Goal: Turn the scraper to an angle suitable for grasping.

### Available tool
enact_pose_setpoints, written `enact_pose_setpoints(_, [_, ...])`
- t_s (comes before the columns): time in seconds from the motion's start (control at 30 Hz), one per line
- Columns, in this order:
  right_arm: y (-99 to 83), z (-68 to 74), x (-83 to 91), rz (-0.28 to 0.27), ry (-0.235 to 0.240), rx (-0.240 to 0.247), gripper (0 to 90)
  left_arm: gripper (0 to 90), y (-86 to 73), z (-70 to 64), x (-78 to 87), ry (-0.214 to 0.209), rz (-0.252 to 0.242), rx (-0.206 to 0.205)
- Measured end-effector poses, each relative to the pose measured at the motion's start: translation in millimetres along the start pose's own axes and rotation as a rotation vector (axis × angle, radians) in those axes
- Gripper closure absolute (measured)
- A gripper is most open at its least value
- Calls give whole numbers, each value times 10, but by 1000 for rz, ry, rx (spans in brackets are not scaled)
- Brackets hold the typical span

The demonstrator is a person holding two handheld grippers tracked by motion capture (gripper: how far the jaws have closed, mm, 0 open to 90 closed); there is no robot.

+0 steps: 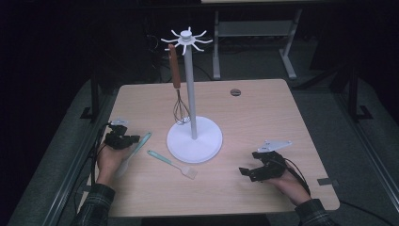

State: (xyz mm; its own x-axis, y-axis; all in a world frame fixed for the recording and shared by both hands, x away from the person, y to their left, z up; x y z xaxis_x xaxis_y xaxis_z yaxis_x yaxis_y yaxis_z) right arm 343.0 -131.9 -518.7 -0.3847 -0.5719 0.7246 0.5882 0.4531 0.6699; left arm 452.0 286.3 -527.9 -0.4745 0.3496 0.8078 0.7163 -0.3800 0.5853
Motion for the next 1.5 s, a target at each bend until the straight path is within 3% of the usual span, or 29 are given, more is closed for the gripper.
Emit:
enact_pose_setpoints(0.37, [5, -2, 4, -2, -1, -7, 151, 899, 11, -66, -56, -25, -5, 8])
enact_pose_setpoints(0.87, [1, 5, 7, 0, 1, -10, 151, 899, 19, -240, -78, -111, 9, -54])
enact_pose_setpoints(1.0, [4, -2, 7, -3, 2, -6, 151, 900, 15, -290, -77, -134, 11, -47])
enact_pose_setpoints(1.2, [4, -10, 15, -6, -1, -2, 151, 898, 1, -314, 4, -125, 19, -56])
enact_pose_setpoints(1.4, [-2, -13, 19, -3, -1, -11, 151, 762, -95, -354, 157, -101, 3, -34])
enact_pose_setpoints(1.5, [-1, -12, 19, -3, -1, -10, 151, 722, -180, -371, 194, -91, 10, -43])
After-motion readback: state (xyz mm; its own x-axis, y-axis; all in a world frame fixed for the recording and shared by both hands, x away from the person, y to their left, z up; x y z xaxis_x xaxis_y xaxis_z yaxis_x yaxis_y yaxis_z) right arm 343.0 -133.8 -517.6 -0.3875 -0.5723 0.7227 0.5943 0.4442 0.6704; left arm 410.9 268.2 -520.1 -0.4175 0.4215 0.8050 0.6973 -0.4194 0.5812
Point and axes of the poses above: each handheld gripper's, and its own axes: x roughly backward along the jaws, y roughly out of its top, z roughly to its left, the point moved 10 cm from there along -x, roughly forward along the jaws, and after that the axes turned 5 degrees about z, right-handed, at the moved point
